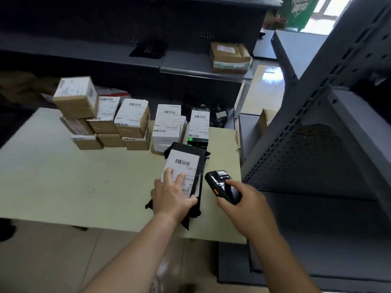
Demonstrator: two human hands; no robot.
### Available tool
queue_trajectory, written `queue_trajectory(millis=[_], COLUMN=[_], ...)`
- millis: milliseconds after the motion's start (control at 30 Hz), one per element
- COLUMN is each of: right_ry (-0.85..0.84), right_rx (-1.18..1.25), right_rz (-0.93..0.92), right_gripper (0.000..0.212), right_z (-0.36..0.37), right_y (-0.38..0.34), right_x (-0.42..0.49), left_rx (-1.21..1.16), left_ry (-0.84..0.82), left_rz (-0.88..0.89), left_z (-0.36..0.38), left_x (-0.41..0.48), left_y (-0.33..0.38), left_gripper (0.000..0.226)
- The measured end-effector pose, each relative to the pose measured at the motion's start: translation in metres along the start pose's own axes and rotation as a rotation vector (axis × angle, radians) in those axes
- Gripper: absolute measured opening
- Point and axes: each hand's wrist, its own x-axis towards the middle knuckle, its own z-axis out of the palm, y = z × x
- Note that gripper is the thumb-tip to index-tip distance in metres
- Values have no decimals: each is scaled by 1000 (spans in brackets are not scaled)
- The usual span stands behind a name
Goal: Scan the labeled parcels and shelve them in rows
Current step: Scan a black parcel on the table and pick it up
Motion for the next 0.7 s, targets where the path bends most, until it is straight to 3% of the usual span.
queue_trajectory(millis=[467,700], right_ry=[232,329], right_rx=[31,62], right_rz=[-247,-337], right_gripper=[56,52], right_z=[-109,-140], right_y=[-127,-171], right_x=[-47,-77], left_rx=[-276,-241], left_ry=[567,686], left_rz=[319,372], left_z=[-206,-249], left_x=[8,7], left_y=[40,51], left_gripper=[69,65])
